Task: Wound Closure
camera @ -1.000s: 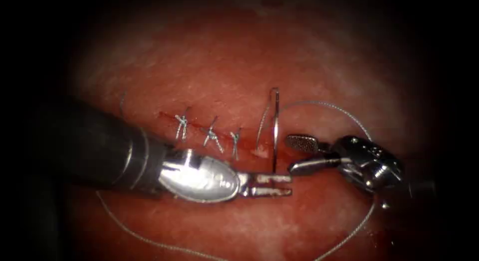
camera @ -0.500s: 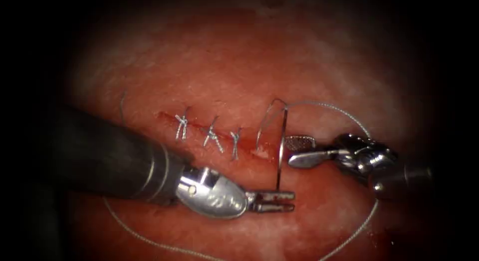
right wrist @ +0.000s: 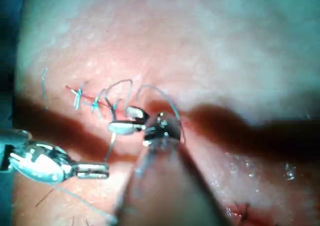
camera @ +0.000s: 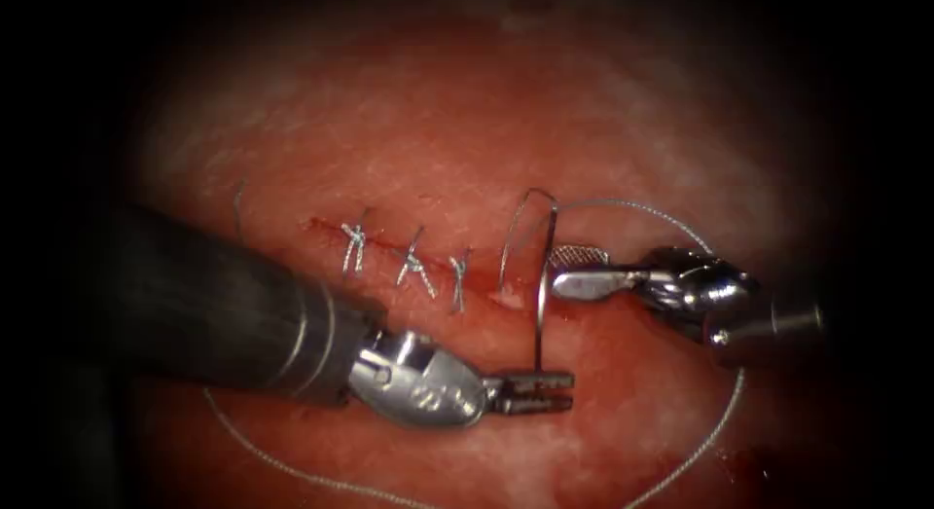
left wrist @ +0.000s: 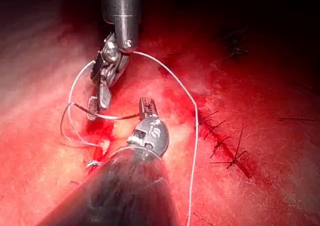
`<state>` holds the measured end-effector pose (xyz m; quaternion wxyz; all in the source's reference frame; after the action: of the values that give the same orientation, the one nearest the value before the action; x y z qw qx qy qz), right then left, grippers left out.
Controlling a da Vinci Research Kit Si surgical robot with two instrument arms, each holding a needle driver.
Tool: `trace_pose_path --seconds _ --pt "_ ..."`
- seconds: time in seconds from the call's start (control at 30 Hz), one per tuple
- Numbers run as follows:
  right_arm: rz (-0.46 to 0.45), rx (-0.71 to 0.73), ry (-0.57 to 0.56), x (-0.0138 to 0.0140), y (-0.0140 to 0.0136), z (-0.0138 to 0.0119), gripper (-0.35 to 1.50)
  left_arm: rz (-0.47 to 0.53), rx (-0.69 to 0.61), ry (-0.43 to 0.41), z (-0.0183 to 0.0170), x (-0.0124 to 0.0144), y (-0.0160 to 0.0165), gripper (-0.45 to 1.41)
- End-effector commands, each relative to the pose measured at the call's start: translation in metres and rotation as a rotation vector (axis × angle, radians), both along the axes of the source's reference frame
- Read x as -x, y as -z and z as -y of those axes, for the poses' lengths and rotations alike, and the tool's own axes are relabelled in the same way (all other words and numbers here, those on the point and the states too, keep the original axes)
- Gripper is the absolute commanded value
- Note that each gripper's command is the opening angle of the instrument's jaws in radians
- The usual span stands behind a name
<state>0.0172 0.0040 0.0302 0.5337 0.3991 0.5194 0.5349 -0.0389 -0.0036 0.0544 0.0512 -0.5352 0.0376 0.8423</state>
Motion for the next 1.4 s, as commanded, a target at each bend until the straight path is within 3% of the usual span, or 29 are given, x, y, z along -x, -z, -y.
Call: trace_pose_path --seconds 0.03,0.47,0.5,0.57,0.6,0.8,0.83,0.87,0.9,0.93,1.0,1.03,1.1,1.27,1.3,1.33,1.37,1.4 --pt "-0.001 -0.005 0.001 -0.0007 -0.0004 0.0012 0.91 0.000 -0.004 0.000 0.0013 0.0006 -0.0006 -0.45" --pt "-0.010 -0.003 0.021 -0.0035 -0.0003 0.0020 0.84 -0.013 -0.003 -0.003 0.0016 0.0010 -0.0011 -0.45" --pt "-0.008 -0.004 0.032 -0.0036 -0.0003 0.0020 0.66 -0.013 -0.003 -0.003 0.0016 0.0010 -0.0011 -0.45" --pt "-0.010 0.038 0.051 -0.0034 -0.0003 0.0023 -0.28 -0.013 -0.003 -0.003 0.0016 0.0010 -0.0011 -0.45" --pt "-0.005 0.067 0.059 -0.0032 -0.0004 0.0024 -0.35 -0.014 -0.003 -0.003 0.0016 0.0010 -0.0011 -0.45" --pt "0.115 0.228 0.012 -0.0020 -0.0003 0.0018 -0.35 -0.027 -0.004 -0.006 0.0019 0.0012 -0.0010 -0.45" --pt "0.132 0.248 -0.003 -0.0016 -0.0002 0.0016 -0.35 -0.031 -0.033 -0.011 0.0021 0.0013 -0.0009 -0.11" --pt "0.132 0.248 -0.003 -0.0016 -0.0002 0.0016 -0.35 -0.031 -0.033 -0.011 0.0021 0.0013 -0.0009 -0.11" --pt "0.131 0.253 -0.011 -0.0013 -0.0001 0.0014 -0.35 -0.026 -0.087 0.000 0.0021 0.0015 -0.0008 0.29" --pt "0.138 0.262 -0.016 -0.0010 0.0000 0.0013 -0.35 -0.016 -0.152 0.016 0.0020 0.0016 -0.0006 0.56" --pt "0.142 0.284 -0.011 -0.0007 0.0001 0.0012 -0.35 0.016 -0.307 0.072 0.0016 0.0018 -0.0001 0.98" --pt "0.146 0.295 -0.010 -0.0006 0.0001 0.0011 -0.35 0.025 -0.364 0.096 0.0013 0.0018 0.0002 1.04" --pt "0.150 0.330 -0.009 -0.0005 0.0000 0.0011 -0.35 0.041 -0.477 0.147 0.0005 0.0019 0.0007 1.08" --pt "0.158 0.413 -0.014 -0.0004 -0.0001 0.0008 -0.35 0.075 -0.570 0.145 -0.0003 0.0008 0.0012 1.11" --pt "0.160 0.424 -0.015 -0.0004 -0.0002 0.0007 -0.35 0.074 -0.584 0.141 -0.0002 0.0005 0.0012 1.03" --pt "0.156 0.443 -0.024 -0.0003 -0.0002 0.0006 -0.35 0.061 -0.613 0.126 -0.0001 -0.0002 0.0011 0.61" --pt "0.156 0.443 -0.024 -0.0003 -0.0002 0.0006 -0.35 0.061 -0.613 0.126 -0.0001 -0.0002 0.0011 0.61" --pt "0.155 0.455 -0.027 -0.0003 -0.0001 0.0005 -0.35 0.052 -0.623 0.116 -0.0002 -0.0006 0.0009 0.30"
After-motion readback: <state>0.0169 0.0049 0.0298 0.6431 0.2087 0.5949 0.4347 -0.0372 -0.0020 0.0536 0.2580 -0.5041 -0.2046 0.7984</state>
